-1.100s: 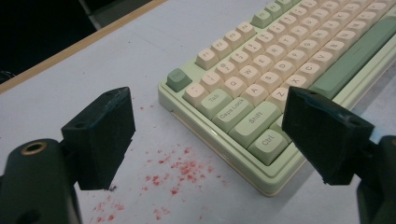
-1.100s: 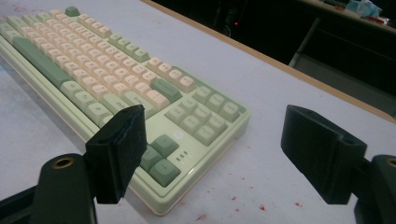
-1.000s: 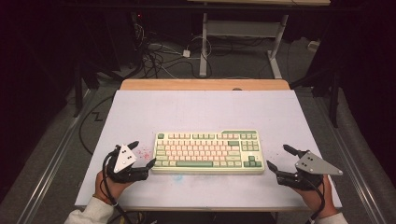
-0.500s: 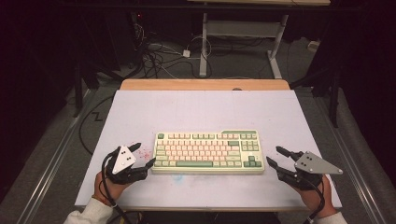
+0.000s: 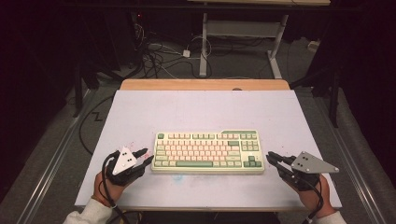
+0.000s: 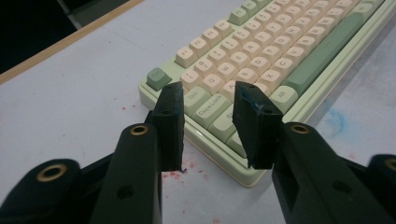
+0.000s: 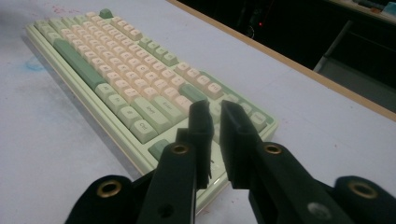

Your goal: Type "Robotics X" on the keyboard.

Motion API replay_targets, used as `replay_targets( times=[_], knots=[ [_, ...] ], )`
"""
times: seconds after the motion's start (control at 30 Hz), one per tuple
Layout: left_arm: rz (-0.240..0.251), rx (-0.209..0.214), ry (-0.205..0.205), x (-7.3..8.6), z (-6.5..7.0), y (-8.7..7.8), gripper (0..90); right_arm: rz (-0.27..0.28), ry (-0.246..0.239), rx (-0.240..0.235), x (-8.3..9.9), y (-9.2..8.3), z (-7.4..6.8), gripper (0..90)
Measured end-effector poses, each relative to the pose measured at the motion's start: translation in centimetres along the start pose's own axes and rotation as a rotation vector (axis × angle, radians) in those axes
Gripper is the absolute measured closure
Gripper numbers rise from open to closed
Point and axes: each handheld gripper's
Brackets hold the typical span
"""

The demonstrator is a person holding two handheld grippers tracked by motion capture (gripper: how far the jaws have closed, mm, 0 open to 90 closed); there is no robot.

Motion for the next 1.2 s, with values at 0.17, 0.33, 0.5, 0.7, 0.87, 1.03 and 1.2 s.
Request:
replay_targets(
  times=[0.17, 0.33, 0.5, 0.7, 0.87, 1.03, 1.2],
  knots=[
    [-0.003, 0.011, -0.009, 0.1, -0.1, -0.1, 68.6, -0.005, -0.006, -0.018, -0.2, 0.1, -0.1, 87.5],
    [-0.009, 0.024, -0.028, 0.1, -0.1, -0.1, 76.5, -0.014, -0.015, -0.024, -0.4, 0.4, -0.4, 89.8],
    [-0.026, 0.029, -0.035, 0.1, -0.2, -0.1, 82.4, -0.012, -0.018, -0.033, -0.5, 0.5, -0.6, 89.9],
    [-0.05, 0.046, -0.01, 0.1, 0.0, 0.1, 87.5, -0.016, -0.03, -0.049, -0.6, 0.7, -0.8, 90.0],
    [-0.057, 0.057, -0.004, 0.1, 0.2, 0.2, 87.6, -0.021, -0.036, -0.056, -0.8, 0.9, -1.0, 90.0],
    [-0.062, 0.056, -0.005, 0.1, 0.3, 0.4, 87.5, -0.035, -0.044, -0.057, -1.4, 1.5, -1.2, 90.0],
    [-0.066, 0.059, -0.003, 0.0, 0.3, 0.6, 87.5, -0.071, -0.055, -0.079, -2.1, 2.9, -1.6, 90.0]
  ],
)
Point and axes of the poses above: each handheld gripper's, and its own axes: y roughly forward along the jaws, x roughly out of its underside, z roughly to its right, and after that the axes turned 5 degrees about -x, right-handed
